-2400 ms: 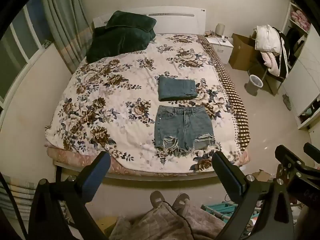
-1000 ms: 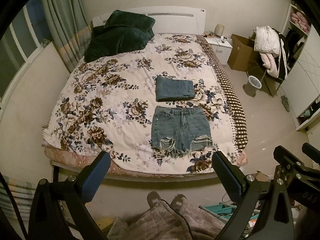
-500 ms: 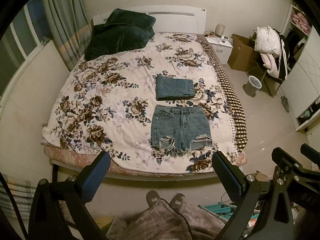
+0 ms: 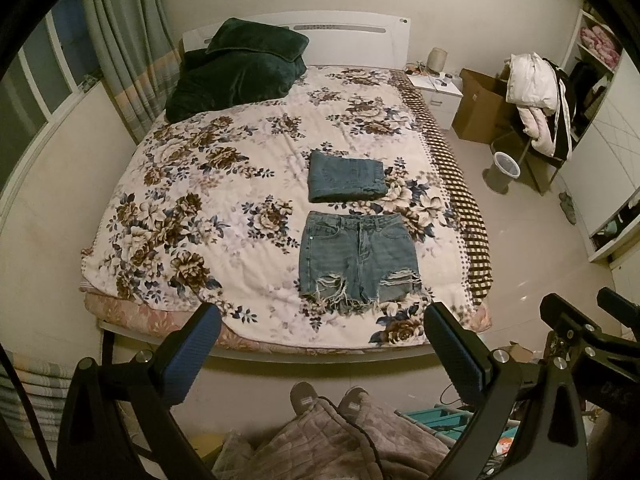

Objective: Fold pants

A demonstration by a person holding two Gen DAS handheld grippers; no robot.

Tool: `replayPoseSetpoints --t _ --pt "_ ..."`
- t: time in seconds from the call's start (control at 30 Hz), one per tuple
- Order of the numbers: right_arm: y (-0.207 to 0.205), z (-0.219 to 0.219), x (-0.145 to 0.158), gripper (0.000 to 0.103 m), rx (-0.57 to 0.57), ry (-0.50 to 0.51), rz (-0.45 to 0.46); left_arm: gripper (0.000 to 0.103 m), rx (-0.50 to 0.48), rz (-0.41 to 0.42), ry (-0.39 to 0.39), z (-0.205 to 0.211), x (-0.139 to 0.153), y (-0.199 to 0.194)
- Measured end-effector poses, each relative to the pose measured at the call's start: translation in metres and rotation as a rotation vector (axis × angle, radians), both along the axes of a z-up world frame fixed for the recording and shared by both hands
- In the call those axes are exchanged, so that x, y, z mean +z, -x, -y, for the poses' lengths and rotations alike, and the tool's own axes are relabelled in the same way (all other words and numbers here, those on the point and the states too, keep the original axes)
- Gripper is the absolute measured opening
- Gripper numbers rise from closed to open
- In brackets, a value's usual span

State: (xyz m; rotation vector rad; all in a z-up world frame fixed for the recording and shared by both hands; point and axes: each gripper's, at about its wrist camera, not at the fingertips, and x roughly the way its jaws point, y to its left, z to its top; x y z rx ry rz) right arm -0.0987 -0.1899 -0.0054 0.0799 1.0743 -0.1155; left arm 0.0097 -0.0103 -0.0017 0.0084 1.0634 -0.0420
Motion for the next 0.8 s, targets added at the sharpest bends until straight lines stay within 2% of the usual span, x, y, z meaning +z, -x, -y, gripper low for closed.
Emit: replayPoseSetpoints --t 0.5,0.8 --pt "0.002 0.002 -0.001 0.103 -0.006 -0.01 0.005 0.103 0.001 -0.002 0.005 0.004 0.005 -0.005" --pt "0.002 -0.004 -0.006 0.103 -0.022 -0.014 -0.006 0.103 -0.004 -0.013 0.019 -0.009 -0.001 -0.009"
